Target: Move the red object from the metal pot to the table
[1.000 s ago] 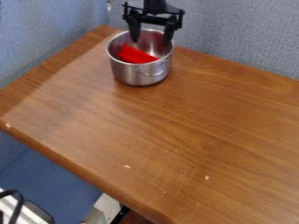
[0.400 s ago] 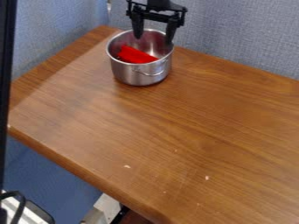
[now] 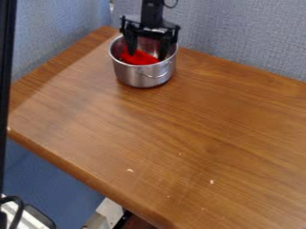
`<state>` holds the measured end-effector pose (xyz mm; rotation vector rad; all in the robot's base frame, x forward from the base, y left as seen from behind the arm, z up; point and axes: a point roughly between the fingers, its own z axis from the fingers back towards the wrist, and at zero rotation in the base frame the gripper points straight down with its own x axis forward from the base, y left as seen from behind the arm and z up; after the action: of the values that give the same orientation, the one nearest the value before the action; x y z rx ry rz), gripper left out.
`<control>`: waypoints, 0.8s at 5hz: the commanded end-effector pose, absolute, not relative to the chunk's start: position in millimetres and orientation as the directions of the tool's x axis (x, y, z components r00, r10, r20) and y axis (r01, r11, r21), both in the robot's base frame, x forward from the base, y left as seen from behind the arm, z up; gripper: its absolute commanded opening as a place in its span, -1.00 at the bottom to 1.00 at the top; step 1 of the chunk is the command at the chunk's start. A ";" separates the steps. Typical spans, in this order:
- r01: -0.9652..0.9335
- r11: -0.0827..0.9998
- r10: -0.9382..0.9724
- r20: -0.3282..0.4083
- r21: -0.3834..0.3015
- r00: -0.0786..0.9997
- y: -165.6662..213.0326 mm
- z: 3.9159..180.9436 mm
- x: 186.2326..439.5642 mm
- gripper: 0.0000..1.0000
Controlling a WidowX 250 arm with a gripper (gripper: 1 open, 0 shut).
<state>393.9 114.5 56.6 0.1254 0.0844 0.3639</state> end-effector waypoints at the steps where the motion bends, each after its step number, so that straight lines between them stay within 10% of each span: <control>1: -0.340 0.930 0.340 0.027 0.142 0.940 113.7 80.1 394.4 -1.00; 4: -0.339 0.935 0.335 0.056 0.108 0.941 107.7 89.6 386.3 -1.00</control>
<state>383.5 107.9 52.7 0.1085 0.0535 0.3443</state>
